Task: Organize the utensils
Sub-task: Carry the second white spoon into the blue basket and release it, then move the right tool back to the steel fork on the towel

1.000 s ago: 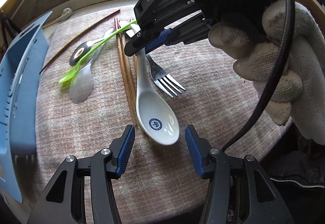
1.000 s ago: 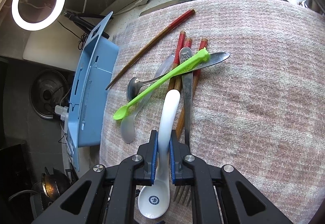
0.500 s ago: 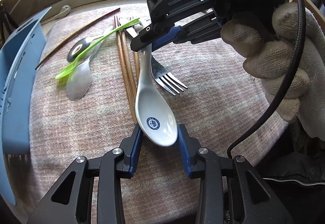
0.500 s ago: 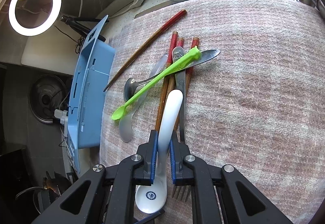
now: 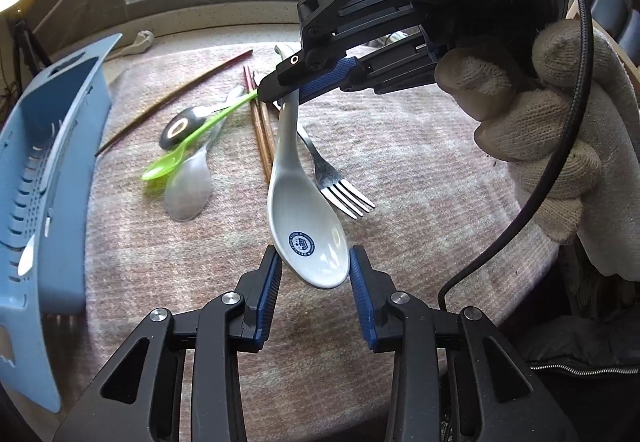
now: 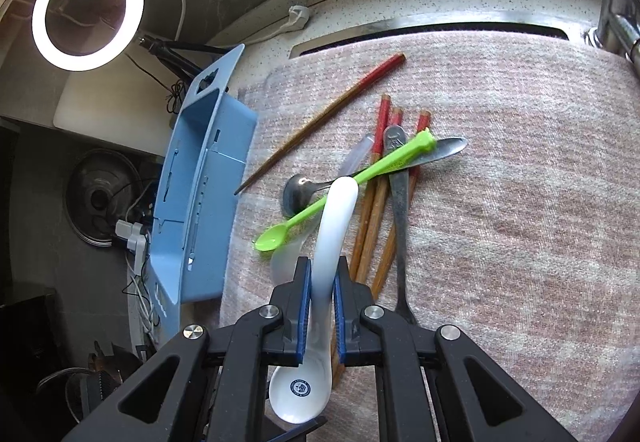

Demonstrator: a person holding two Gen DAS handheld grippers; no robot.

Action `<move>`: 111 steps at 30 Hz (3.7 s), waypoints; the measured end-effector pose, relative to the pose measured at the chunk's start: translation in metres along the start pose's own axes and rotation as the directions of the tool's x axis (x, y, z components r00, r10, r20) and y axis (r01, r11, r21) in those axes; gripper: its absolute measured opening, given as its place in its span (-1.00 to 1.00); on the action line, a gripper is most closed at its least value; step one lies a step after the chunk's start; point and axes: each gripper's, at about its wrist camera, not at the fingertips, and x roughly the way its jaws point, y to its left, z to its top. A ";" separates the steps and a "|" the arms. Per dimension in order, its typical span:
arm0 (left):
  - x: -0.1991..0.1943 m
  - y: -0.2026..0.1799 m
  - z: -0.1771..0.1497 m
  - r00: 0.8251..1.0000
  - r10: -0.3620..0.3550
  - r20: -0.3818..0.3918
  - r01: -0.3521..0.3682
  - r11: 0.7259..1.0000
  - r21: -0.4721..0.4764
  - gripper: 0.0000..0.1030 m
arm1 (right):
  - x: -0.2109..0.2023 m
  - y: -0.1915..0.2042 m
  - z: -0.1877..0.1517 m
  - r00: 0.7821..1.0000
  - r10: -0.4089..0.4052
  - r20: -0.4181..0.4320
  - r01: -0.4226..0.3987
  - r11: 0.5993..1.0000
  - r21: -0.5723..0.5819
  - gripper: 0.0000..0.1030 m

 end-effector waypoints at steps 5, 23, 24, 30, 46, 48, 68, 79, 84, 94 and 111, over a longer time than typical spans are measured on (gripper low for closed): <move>-0.030 0.022 0.000 0.999 0.011 0.042 -0.010 1.000 -0.022 -0.36 | 0.002 0.036 0.013 1.000 0.026 0.015 -0.025 0.999 -0.041 -0.82; -0.066 0.143 -0.007 0.987 0.141 0.072 -0.127 0.978 -0.164 -0.37 | 0.087 0.165 0.051 0.997 0.069 -0.038 -0.075 0.983 -0.169 -0.82; -0.064 0.147 -0.008 0.988 0.141 0.068 -0.128 0.977 -0.170 -0.37 | 0.092 0.167 0.052 0.997 0.063 -0.041 -0.070 0.983 -0.171 -0.82; -0.056 0.159 -0.013 0.989 0.138 0.050 -0.126 0.974 -0.191 -0.36 | 0.113 0.171 0.057 0.997 0.039 -0.060 -0.049 0.984 -0.172 -0.82; -0.062 0.161 -0.015 0.978 0.205 0.039 -0.190 0.953 -0.237 -0.15 | 0.096 0.168 0.047 1.000 -0.007 -0.006 0.005 0.971 -0.238 -0.20; -0.064 0.158 -0.015 0.977 0.207 0.045 -0.192 0.953 -0.233 -0.15 | 0.087 0.167 0.044 1.000 -0.012 0.009 0.014 0.967 -0.254 -0.20; -0.051 0.096 -0.004 0.985 0.158 0.067 -0.147 0.978 -0.148 -0.15 | -0.040 0.040 0.023 0.973 -0.052 0.225 0.091 0.982 -0.166 -0.20; -0.023 0.049 0.008 0.995 0.093 0.047 -0.089 0.993 -0.083 -0.15 | -0.036 -0.027 0.011 0.982 -0.133 0.134 0.140 0.989 -0.043 -0.20; -0.009 0.034 0.011 0.997 0.076 0.025 -0.075 0.995 -0.067 -0.15 | -0.015 -0.033 0.007 0.984 -0.157 0.081 0.162 0.985 -0.065 -0.38; -0.006 0.028 0.011 0.997 0.076 0.020 -0.074 0.995 -0.070 -0.15 | 0.028 -0.027 0.017 0.971 -0.240 0.012 0.240 0.962 -0.129 -0.56; -0.009 0.033 0.011 0.997 0.074 0.026 -0.071 0.994 -0.086 -0.15 | 0.039 -0.026 0.015 0.952 -0.306 -0.022 0.298 0.939 -0.170 -0.68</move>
